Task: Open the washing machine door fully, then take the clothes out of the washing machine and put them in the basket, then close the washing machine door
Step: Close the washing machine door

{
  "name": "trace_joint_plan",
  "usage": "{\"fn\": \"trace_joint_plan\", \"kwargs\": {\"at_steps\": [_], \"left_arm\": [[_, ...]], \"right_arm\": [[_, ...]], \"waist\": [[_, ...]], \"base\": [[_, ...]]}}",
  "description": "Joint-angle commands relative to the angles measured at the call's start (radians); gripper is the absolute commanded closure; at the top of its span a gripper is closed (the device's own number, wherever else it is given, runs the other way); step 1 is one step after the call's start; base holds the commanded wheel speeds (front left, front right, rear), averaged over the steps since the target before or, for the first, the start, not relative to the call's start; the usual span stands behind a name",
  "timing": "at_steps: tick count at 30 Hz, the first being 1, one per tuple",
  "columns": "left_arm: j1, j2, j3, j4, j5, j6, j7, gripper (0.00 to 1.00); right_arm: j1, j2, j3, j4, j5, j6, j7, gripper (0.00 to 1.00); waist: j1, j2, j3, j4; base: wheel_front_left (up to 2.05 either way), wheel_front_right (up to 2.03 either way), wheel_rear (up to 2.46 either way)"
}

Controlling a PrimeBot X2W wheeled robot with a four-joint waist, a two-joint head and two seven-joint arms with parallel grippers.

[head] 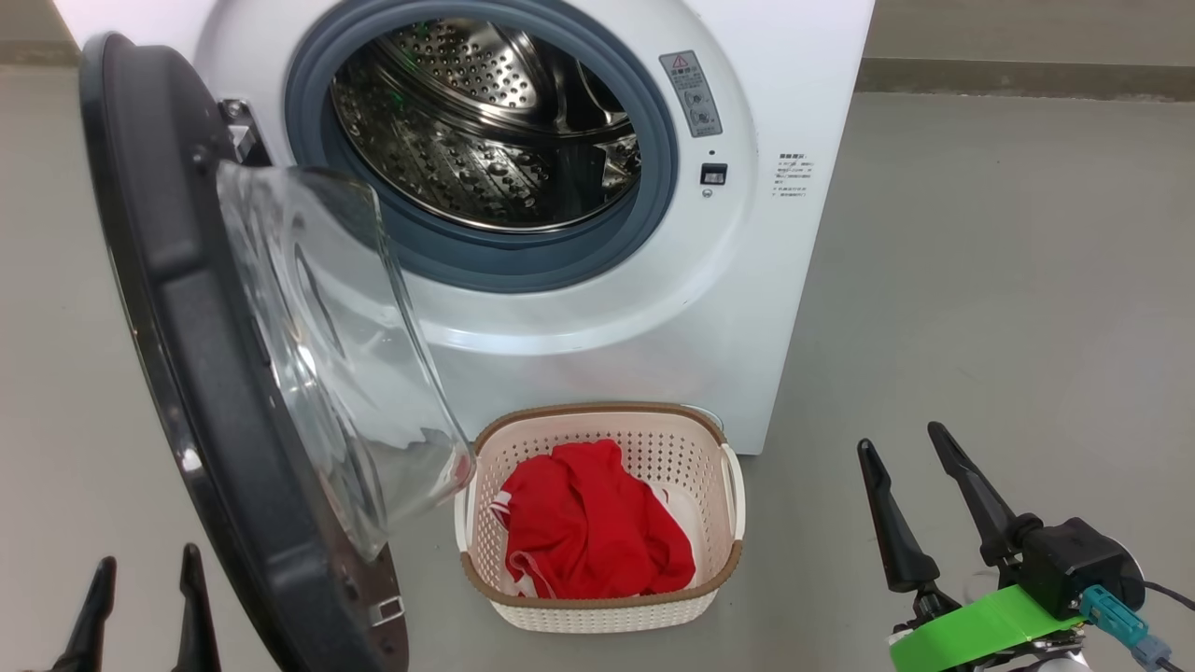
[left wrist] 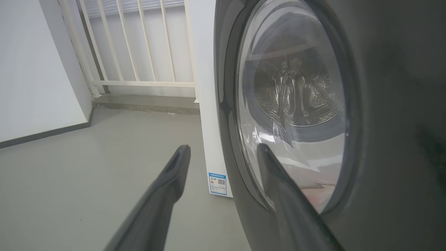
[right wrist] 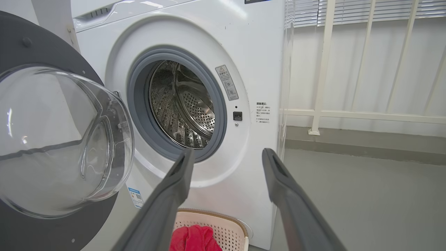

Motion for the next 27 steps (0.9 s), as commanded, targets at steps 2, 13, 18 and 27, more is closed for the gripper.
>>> {"fn": "trace_joint_plan", "kwargs": {"at_steps": [2,13,18,27], "left_arm": [[-0.030,0.004,0.030,-0.026,0.015,-0.006,-0.012,0.00],[-0.104,-0.022,0.094,-0.010,-0.250,-0.022,0.004,1.00],[-0.171,-0.026,0.129,-0.067,-0.565,-0.028,0.143,1.00],[-0.245,-0.022,0.157,-0.273,-1.148,0.152,0.540,1.00]], "right_arm": [[-0.035,-0.008,0.027,-0.023,-0.007,0.005,-0.006,0.00],[-0.030,-0.008,0.022,-0.017,-0.009,0.005,-0.006,0.00],[-0.028,-0.008,0.025,-0.016,-0.004,0.005,-0.006,0.00],[-0.023,-0.008,0.032,-0.017,0.011,0.005,-0.006,0.00]], "waist": [[0.0000,0.0000,0.000,0.000],[0.0000,0.0000,-0.004,0.006],[0.0000,0.0000,-0.007,0.005],[0.0000,0.0000,-0.008,0.000]], "base": [[0.00,0.00,0.00],[0.00,0.00,0.00],[0.00,0.00,0.00],[0.00,0.00,0.00]]}}
